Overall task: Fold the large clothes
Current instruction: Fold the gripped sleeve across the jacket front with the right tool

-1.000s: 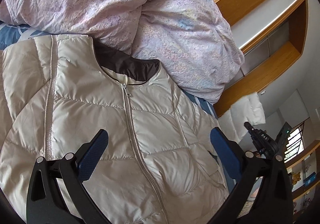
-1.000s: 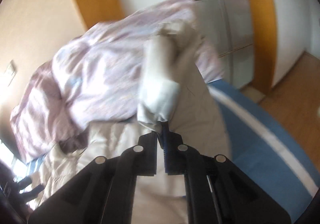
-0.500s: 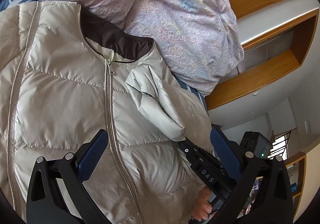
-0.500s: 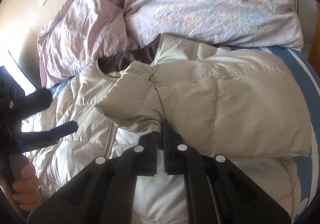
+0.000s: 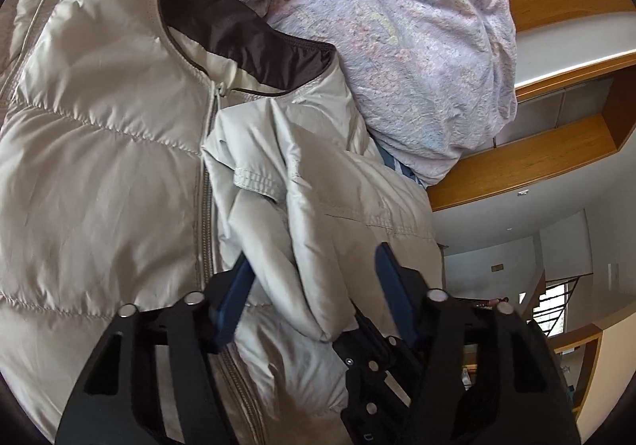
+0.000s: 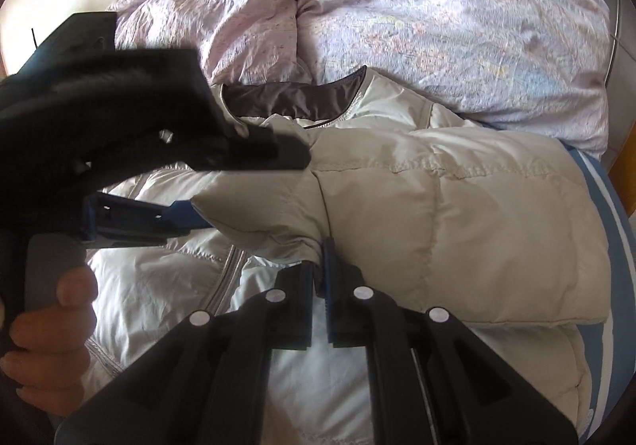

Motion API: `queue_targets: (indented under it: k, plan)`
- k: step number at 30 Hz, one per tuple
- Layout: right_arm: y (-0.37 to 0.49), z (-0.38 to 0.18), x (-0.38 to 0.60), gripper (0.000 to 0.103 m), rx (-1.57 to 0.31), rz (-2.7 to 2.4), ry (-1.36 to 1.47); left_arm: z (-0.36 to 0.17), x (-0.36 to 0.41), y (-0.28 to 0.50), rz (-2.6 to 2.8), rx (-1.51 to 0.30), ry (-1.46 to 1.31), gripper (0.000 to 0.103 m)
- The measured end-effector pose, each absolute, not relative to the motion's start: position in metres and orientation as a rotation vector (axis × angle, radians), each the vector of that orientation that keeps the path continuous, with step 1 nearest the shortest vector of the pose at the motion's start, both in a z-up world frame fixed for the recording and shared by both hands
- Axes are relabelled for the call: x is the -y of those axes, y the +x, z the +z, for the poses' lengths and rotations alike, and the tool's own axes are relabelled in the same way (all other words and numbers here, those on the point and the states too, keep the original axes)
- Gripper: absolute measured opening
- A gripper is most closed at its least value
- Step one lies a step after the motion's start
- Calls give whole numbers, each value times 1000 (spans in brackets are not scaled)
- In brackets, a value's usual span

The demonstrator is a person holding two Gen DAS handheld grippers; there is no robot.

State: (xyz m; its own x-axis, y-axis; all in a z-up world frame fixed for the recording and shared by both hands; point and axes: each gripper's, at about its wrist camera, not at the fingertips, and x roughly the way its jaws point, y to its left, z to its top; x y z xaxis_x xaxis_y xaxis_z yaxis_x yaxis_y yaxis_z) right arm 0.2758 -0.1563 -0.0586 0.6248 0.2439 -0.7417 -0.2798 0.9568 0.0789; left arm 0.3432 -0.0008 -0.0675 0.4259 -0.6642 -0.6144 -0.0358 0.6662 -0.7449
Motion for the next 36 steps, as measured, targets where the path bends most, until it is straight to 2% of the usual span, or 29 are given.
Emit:
queue_targets:
  k: [1,4,5,6,7,9,10,15,20,23,26,28,31,36]
  plan:
    - [275,-58,155,9,-843,299,-51,-71,-2,344,-429,-1084,-770,30]
    - [274,-57,152,11,-847,293,-63,-75,-7,344,-423,-1086,-771,18]
    - [274,-56,150,12,-853,299,-66,-74,-9,342,-413,-1081,-761,17]
    - [273,-54,148,17,-859,308,-67,-71,-10,341,-401,-1072,-742,15]
    - [272,-52,148,24,-865,317,-64,-67,-13,339,-388,-1057,-723,14]
    - [269,-43,152,65,-855,352,-32,-58,-22,335,-368,-1023,-686,14]
    - [265,-35,157,66,-823,356,-14,-53,-30,332,-355,-1009,-674,14]
    - [266,0,193,65,-730,275,61,-44,-73,318,-278,-967,-644,14]
    - [291,5,230,53,-737,126,172,-64,-90,308,-233,-1014,-622,14]
    - [305,-1,236,50,-764,84,194,-72,-89,302,-231,-1019,-607,18]
    - [314,-8,232,50,-789,73,176,-63,-92,296,-219,-1005,-577,30]
    - [315,-10,228,50,-786,64,148,-46,-99,290,-187,-954,-544,52]
    - [318,-11,221,50,-767,49,113,-11,-99,282,-155,-827,-473,65]
    - [329,-21,212,49,-748,7,49,15,-55,295,-247,-777,-393,67]
